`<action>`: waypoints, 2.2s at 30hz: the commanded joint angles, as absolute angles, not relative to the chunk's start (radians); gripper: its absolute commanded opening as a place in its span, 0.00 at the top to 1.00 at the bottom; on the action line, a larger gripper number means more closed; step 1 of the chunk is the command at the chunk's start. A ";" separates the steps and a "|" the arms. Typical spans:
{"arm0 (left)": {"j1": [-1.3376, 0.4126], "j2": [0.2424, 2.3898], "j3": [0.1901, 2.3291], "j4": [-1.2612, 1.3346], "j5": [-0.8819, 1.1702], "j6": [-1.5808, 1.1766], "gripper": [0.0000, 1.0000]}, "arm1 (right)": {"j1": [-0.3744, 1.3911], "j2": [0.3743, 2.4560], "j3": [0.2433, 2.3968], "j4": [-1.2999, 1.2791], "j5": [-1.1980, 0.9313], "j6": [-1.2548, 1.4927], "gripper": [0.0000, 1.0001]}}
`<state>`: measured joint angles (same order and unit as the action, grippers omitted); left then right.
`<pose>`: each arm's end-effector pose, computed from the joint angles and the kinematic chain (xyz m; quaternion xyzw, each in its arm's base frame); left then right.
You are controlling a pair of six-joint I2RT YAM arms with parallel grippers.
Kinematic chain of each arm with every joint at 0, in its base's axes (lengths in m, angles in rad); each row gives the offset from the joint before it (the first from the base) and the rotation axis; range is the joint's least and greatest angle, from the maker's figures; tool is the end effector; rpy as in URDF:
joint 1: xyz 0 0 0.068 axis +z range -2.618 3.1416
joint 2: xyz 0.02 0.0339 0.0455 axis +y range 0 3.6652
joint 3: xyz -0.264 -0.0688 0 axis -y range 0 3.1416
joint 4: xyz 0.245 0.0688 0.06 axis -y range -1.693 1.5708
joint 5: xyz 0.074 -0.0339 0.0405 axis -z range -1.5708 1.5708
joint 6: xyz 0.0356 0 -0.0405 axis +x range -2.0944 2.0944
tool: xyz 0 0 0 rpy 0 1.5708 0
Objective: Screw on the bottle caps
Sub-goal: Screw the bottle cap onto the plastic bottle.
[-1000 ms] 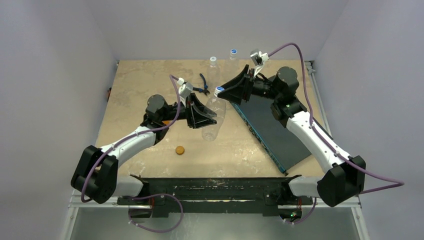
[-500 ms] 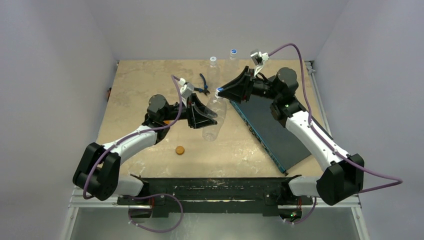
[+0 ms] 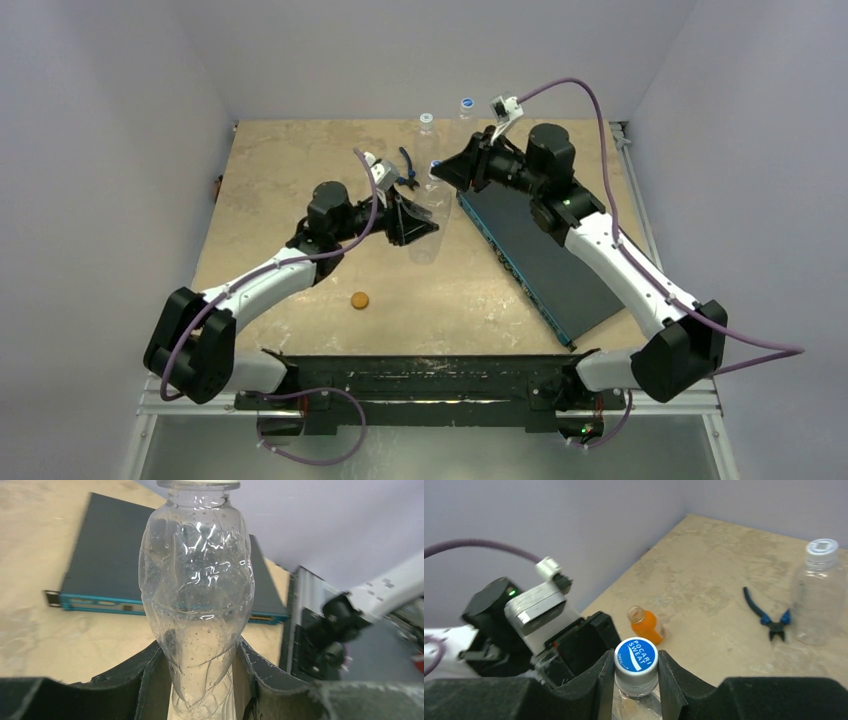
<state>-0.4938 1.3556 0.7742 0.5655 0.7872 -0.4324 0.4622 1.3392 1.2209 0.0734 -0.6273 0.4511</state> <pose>0.2526 -0.1646 0.2854 0.2891 0.6496 -0.5339 0.4575 0.2704 0.1580 0.3965 -0.2170 0.6863 0.4900 0.4917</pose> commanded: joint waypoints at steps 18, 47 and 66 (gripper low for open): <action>-0.717 1.363 0.893 0.405 -0.032 -0.174 1.00 | 0.724 1.519 1.563 -0.419 0.132 0.519 0.29; -0.491 1.345 0.758 0.718 0.923 -0.520 1.00 | 0.392 1.364 1.146 0.414 -0.828 0.686 0.01; -0.492 1.417 0.727 0.895 0.942 -0.659 1.00 | 0.478 1.382 1.163 0.446 -0.771 0.681 0.01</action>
<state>-0.4969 1.4075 0.7288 0.8108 0.9318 -0.6285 0.4614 1.3903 1.1484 0.3901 -0.7773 0.6746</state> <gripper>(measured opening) 0.398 0.987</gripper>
